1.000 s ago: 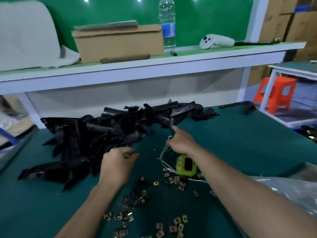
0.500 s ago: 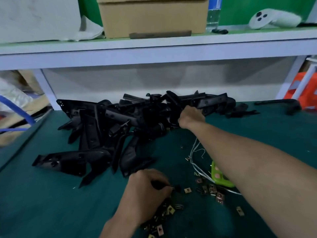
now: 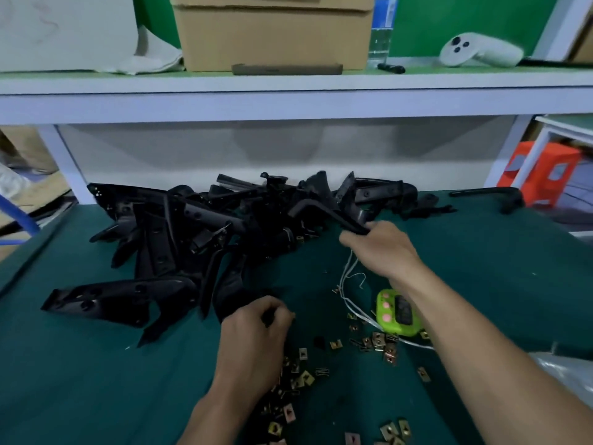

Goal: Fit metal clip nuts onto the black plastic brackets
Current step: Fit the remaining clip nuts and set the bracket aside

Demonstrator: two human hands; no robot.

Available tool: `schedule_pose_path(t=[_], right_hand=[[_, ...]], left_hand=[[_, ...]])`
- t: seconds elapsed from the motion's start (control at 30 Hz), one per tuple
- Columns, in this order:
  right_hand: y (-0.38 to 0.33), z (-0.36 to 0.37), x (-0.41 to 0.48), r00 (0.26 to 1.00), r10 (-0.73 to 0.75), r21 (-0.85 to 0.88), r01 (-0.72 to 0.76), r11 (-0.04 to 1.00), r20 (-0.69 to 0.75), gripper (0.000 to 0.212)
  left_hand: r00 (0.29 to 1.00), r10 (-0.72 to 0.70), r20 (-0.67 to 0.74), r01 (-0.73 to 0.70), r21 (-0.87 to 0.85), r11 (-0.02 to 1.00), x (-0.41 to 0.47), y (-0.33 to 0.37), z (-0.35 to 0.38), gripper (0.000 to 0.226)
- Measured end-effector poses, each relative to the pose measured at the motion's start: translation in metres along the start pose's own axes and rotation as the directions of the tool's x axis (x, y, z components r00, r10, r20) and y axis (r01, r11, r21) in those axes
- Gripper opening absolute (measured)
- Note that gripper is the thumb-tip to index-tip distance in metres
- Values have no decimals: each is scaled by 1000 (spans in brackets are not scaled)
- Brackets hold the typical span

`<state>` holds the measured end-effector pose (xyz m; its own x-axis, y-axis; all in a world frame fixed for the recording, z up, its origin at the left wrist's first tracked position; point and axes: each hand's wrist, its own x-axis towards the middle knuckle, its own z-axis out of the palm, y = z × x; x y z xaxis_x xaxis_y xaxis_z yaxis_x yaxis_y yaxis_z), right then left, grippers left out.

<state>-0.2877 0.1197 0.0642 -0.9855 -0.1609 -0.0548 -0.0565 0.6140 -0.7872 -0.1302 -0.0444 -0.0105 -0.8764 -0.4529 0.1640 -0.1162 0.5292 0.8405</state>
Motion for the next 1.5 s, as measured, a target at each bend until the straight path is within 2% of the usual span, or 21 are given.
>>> schedule_pose_path(t=[0.1, 0.13, 0.17, 0.2, 0.27, 0.33, 0.37, 0.43, 0.5, 0.57, 0.6, 0.73, 0.83, 0.97, 1.1, 1.2, 1.3, 1.5], right_hand=[[10, -7, -49, 985, -13, 255, -32, 966, 174, 29], [16, -7, -65, 982, -34, 321, -28, 947, 188, 24], [23, -5, -78, 987, -51, 384, -13, 923, 155, 16], [30, -3, -89, 994, -54, 449, 8, 893, 90, 16], [41, 2, -107, 999, -12, 570, 40, 821, -52, 27], [49, 0, -119, 997, 14, 676, 44, 736, -80, 21], [52, -2, -123, 999, -14, 692, 36, 721, -37, 18], [56, -5, -129, 987, -107, 635, 8, 773, 117, 14], [59, -5, -133, 970, -115, 465, 3, 885, 214, 17], [61, -1, -134, 983, -64, 157, 36, 987, 171, 19], [62, 0, -134, 989, -66, -9, 68, 998, 135, 21], [66, 6, -138, 984, -175, -434, 167, 885, 23, 34], [63, 10, -143, 961, -275, -597, 212, 774, -16, 29], [61, 17, -144, 931, -364, -623, 260, 737, -42, 8], [66, 24, -139, 941, -339, -632, 258, 731, -8, 21], [68, 27, -138, 934, -357, -526, 285, 801, -37, 8], [70, 28, -138, 936, -351, -484, 300, 822, -15, 11], [74, 31, -134, 936, -350, -505, 292, 812, -22, 13]], left_hand=[[1000, -6, -11, 7, 51, 999, -2, 2, -1, 24], [1000, 5, -1, -5, 75, 997, -3, 3, -2, 26], [1000, 23, 17, -25, 109, 994, -3, 3, -3, 26], [998, 43, 46, -50, 156, 986, -3, 4, -4, 23], [991, 64, 118, -94, 267, 959, -5, 6, -7, 12], [981, 60, 186, -119, 325, 938, -7, 7, -14, 11], [973, 50, 227, -126, 334, 934, -8, 7, -18, 13], [938, 42, 345, -170, 351, 921, -13, 6, -24, 26], [914, 54, 402, -211, 358, 909, -21, 3, -24, 34], [940, 82, 331, -197, 330, 923, -26, 0, -21, 19], [952, 88, 292, -183, 314, 932, -27, -1, -19, 12], [960, 122, 251, -194, 287, 938, -30, -6, -13, 4], [965, 173, 198, -224, 280, 933, -34, -7, -7, 7], [980, 167, 110, -190, 245, 951, -35, -7, -8, 16], [958, 256, 126, -284, 349, 893, -36, -6, -8, 31], [928, 306, 212, -365, 349, 863, -39, 0, -5, 23], [916, 344, 207, -399, 374, 837, -43, 4, -8, 17], [914, 268, 304, -378, 397, 836, -44, 5, -11, 6]])
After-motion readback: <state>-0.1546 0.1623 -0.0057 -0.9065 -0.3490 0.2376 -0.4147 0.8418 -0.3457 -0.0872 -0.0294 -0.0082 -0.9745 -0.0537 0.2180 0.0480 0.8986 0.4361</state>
